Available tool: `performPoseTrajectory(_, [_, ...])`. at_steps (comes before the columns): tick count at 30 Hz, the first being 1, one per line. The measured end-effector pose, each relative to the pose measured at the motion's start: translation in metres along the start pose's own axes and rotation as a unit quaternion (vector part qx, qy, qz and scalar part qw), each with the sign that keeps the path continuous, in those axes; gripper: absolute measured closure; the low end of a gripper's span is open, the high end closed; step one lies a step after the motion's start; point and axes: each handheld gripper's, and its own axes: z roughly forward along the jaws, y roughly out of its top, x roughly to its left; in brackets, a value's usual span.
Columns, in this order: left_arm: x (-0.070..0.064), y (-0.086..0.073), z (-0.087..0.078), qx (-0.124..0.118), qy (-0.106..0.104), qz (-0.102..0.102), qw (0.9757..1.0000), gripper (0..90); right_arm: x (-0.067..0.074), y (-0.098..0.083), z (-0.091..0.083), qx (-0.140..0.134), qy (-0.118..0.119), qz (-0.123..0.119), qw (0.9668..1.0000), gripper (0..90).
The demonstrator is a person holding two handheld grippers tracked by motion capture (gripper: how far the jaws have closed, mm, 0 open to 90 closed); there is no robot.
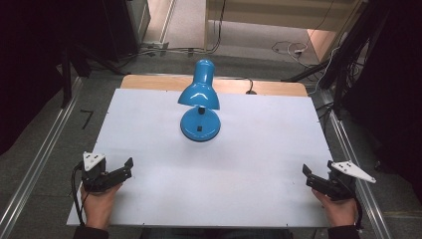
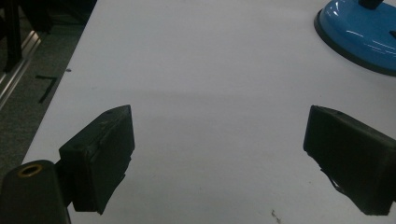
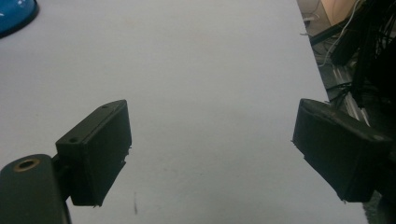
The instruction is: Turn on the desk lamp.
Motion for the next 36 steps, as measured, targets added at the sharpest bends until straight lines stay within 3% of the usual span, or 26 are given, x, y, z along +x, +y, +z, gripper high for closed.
performPoseTrajectory(2, [-0.001, 0.000, 0.000, -0.001, -0.001, 0.002, 1.0000, 9.2, 0.002, 0.001, -0.001, 0.002, 0.006, 0.010, 0.9999, 10.2])
performPoseTrajectory(15, [-0.006, 0.003, 0.003, -0.003, -0.004, 0.006, 1.0000, 9.2, 0.004, 0.003, 0.004, 0.007, 0.015, 0.015, 0.9997, 9.3])
performPoseTrajectory(36, [-0.026, 0.007, 0.006, -0.007, -0.024, 0.014, 0.9996, 9.2, -0.001, 0.001, 0.006, 0.013, 0.026, 0.029, 0.9992, 9.2])
